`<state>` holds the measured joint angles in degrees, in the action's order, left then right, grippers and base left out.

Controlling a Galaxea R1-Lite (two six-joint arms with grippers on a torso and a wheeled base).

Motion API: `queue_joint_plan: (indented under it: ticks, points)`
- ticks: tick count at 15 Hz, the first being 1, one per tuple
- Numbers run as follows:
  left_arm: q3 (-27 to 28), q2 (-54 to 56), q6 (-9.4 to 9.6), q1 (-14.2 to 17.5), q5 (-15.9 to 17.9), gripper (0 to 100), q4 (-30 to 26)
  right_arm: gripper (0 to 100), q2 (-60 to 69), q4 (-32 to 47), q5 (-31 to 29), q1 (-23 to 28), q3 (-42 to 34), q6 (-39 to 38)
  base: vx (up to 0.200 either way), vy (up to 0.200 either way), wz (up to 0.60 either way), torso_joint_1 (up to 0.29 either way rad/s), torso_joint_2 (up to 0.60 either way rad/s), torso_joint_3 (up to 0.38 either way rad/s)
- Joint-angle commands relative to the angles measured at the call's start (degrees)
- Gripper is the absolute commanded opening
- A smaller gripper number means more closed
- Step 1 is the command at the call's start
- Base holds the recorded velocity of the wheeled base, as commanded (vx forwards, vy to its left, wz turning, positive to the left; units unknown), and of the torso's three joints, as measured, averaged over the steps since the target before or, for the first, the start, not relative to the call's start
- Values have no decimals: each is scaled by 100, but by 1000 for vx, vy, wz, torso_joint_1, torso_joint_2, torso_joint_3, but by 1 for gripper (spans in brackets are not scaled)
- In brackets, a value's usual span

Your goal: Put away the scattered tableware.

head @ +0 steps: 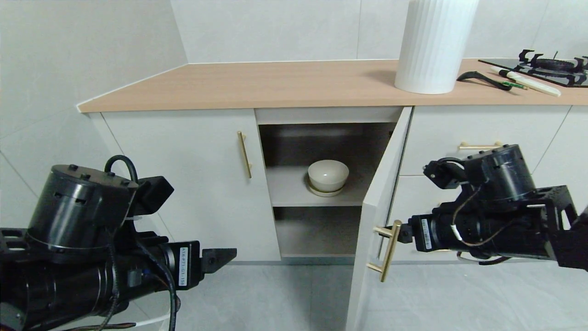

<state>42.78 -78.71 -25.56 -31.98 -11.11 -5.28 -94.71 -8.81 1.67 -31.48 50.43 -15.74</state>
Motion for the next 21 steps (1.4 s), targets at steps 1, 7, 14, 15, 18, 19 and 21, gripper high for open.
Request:
queue_joint_plan:
  ticks: [1, 7, 14, 15, 18, 19, 21]
  points:
    - [-15, -4, 8, -2, -14, 100, 1, 100, -584, -33, 9, -60, 327, 53, 0, 0, 0, 0, 0, 0]
    - [-6, -74, 8, -2, -164, 100, 1, 100, -1120, -1114, -44, -78, 336, -562, 0, 0, 0, 0, 0, 0]
    - [29, -153, -1, -2, -313, 100, 1, 100, -1805, -2344, -352, -87, 371, -1028, 0, 0, 0, 0, 0, 0]
    - [29, -144, -1, -2, -313, 100, 1, 100, -1911, -2520, -431, -87, 380, -1080, 200, 0, 0, 2, 2, 2]
    - [11, -144, -1, -2, -313, 100, 1, 100, -2060, -2854, -545, -87, 380, -1116, 200, 0, 0, 1, 6, 9]
    - [11, -153, 8, -2, -304, 100, 1, 100, -2060, -2854, -536, -87, 388, -1124, 200, 0, 0, 7, 2, 2]
    - [3, -179, 8, -2, -313, 100, 1, 100, -2060, -2898, -545, -113, 441, -1283, 0, 0, 0, 0, 0, 0]
